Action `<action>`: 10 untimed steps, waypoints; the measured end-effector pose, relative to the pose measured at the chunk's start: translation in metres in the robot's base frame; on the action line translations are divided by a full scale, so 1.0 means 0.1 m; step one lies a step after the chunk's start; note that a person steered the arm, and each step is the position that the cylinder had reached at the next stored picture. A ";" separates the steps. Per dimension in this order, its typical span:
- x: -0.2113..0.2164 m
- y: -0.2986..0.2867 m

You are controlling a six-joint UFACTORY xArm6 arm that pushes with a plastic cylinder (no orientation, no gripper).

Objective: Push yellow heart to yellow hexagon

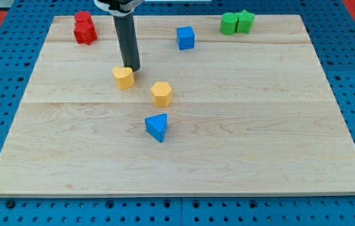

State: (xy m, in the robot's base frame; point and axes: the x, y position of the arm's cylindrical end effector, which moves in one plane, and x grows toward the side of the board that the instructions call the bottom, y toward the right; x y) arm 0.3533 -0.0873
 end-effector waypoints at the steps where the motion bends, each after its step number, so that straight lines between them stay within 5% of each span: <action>1: 0.03 0.12; 6: 0.05 0.44; 9: 0.05 -0.54; 10: 0.26 -0.19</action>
State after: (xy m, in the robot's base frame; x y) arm 0.3796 -0.1060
